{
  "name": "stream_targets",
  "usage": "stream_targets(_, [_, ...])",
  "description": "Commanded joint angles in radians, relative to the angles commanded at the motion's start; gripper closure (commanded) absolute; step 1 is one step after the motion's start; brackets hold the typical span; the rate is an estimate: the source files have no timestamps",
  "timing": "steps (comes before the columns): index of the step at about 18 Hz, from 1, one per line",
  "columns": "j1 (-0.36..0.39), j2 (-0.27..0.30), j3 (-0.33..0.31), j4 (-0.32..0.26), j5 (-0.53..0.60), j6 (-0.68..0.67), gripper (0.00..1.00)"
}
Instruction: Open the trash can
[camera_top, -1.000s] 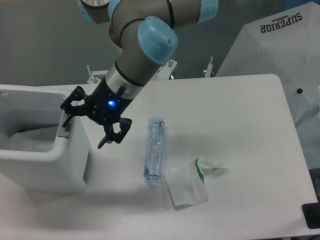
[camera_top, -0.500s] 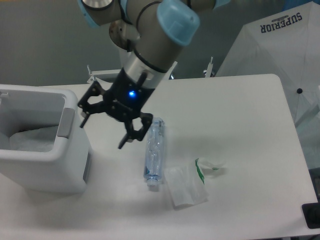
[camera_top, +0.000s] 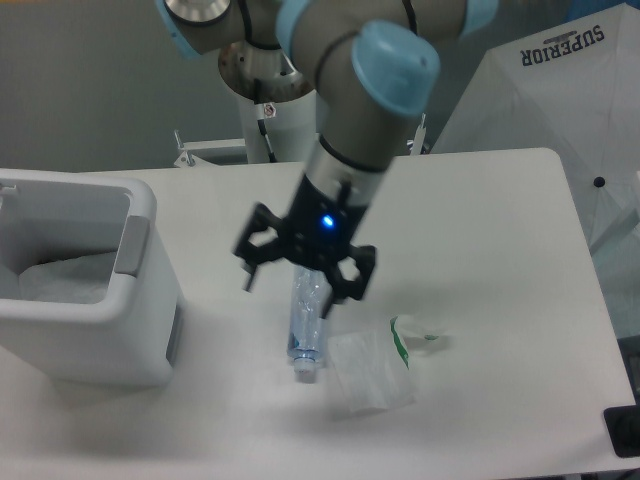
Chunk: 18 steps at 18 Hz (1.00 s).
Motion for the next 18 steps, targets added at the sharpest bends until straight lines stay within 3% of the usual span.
stream_targets(7, [0.086,-0.051,0.011,0.002,0.071,0.303,0.0])
stream_targets(12, [0.086,-0.055,0.015,-0.002,0.175,0.552,0.0])
stream_targets(18, [0.083,-0.055,0.006,-0.003,0.223,0.645,0.0])
